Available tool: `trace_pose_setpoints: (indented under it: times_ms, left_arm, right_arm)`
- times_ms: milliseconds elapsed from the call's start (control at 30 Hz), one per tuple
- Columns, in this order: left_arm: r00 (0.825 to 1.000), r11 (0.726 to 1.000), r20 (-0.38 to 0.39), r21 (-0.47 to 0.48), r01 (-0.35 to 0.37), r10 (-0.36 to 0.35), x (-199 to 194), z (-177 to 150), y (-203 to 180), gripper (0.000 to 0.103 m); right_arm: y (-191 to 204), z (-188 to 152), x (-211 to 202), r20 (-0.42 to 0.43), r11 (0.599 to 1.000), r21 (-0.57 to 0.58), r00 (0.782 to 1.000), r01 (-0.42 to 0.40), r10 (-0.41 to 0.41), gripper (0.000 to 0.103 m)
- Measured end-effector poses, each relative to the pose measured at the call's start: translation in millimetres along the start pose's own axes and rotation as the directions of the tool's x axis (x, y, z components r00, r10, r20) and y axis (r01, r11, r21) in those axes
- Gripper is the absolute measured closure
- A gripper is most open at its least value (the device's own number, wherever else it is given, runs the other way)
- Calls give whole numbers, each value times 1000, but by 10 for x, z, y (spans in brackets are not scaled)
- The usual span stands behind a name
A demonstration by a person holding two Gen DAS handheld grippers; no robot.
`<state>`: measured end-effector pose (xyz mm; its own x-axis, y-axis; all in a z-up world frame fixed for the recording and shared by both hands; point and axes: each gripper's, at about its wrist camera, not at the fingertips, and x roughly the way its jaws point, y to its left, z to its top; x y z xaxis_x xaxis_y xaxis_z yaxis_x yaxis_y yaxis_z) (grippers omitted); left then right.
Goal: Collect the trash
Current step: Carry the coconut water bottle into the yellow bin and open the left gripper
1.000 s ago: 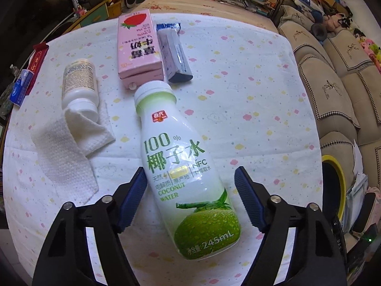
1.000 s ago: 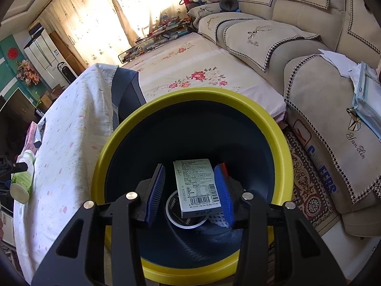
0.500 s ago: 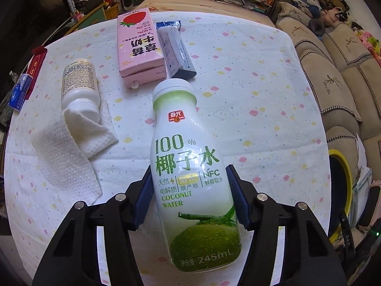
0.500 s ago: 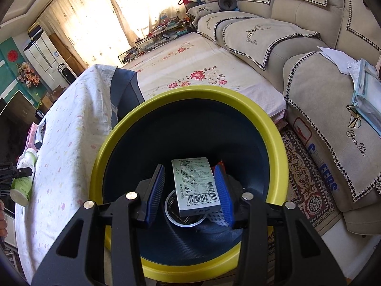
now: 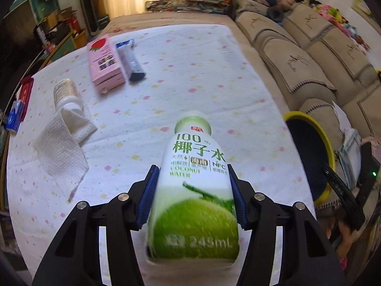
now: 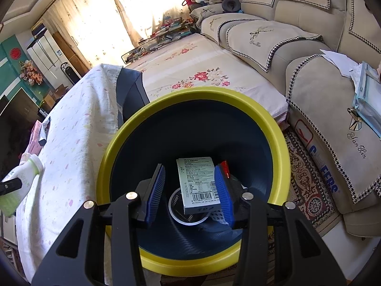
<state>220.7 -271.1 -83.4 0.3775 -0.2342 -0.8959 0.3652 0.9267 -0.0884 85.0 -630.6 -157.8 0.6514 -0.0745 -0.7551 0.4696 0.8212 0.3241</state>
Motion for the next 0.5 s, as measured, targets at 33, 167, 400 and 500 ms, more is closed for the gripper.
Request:
trace_pose_setpoints:
  times_ms: [33,167,400,500]
  left_arm:
    - [1000,1000,2,14,12,-12,-33,-4,-67,49]
    - [998,996,1,64,68,-69,-159,-70,-306,50]
    - [994,985,11,133,108,-111,-317,-96,-660,50]
    - [992,980,22,163,118,-124,-396,-76,-802,50]
  right_arm:
    - [-5,-1,-6,0,1000,0,1000,-1,1,62]
    - [-22,0,-19,1,1000,2,1000,1,-1,62]
    - [-112,-9,-63,7,1000,19,1000,1,-2,62]
    - [-154,-4,-82,12,1000,27,1000,3,-4,62]
